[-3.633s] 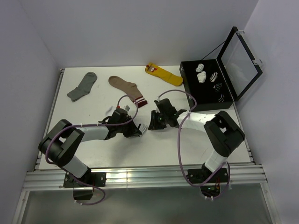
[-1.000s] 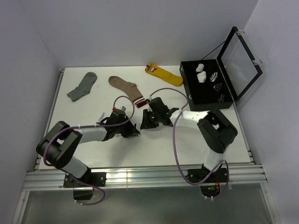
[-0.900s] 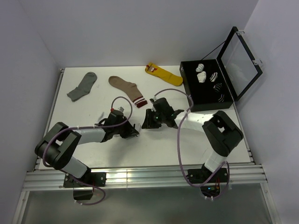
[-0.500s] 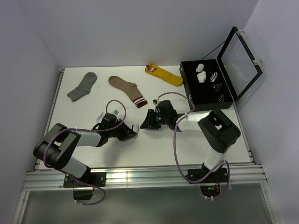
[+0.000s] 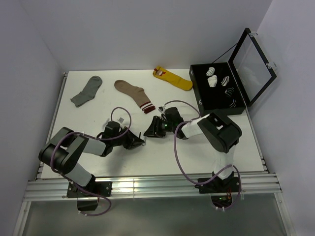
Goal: Roll the socks
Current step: Roll the sock at the center of the board.
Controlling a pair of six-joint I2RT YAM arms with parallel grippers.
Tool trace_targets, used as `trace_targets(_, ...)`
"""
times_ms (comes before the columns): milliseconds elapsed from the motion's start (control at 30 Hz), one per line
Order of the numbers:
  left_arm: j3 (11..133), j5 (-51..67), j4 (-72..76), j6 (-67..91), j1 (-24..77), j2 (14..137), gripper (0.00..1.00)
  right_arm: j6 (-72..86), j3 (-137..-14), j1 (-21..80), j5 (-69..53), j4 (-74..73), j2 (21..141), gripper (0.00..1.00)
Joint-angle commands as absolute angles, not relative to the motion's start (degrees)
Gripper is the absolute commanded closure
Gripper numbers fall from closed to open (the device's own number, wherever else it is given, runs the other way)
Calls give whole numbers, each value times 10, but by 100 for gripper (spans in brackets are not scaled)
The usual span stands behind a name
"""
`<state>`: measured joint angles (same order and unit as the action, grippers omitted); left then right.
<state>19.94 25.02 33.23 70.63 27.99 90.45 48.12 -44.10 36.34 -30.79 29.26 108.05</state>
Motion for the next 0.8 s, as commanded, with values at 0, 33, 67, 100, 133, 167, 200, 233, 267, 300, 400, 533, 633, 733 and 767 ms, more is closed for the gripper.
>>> trace_targets(0,194,264,347,706,279,912,100,489,-450,361,-317,307,1116,55)
trace_targets(33,193,264,350,707,278,913,100,490,-454,361,-321,309,1122,55)
trace_targets(67,193,266,352,707,278,913,100,492,-456,361,-324,310,1126,55)
trace_targets(100,192,266,356,707,278,914,100,493,-457,361,-328,310,1135,55)
trace_targets(133,192,267,357,707,278,916,100,495,-461,361,-330,311,1138,55)
trace_targets(167,193,269,359,707,278,917,100,496,-461,361,-334,311,1145,55)
trace_targets(200,193,272,363,708,278,918,100,497,-462,361,-337,313,1148,55)
trace_targets(233,193,272,366,708,278,923,100,497,-463,361,-338,316,1151,54)
trace_targets(267,193,274,371,708,278,924,100,499,-464,361,-341,318,1153,54)
trace_targets(300,194,279,374,708,278,926,100,500,-464,361,-344,320,1157,55)
trace_targets(400,194,286,390,711,278,939,100,504,-466,361,-354,328,1163,55)
trace_targets(533,196,291,399,712,277,946,100,506,-468,361,-363,333,1171,57)
trace_targets(633,196,287,395,711,278,944,100,506,-468,361,-361,330,1168,66)
trace_targets(733,199,281,381,706,278,938,100,498,-470,360,-356,316,1164,79)
trace_targets(767,201,280,377,703,278,937,100,497,-470,360,-351,310,1158,82)
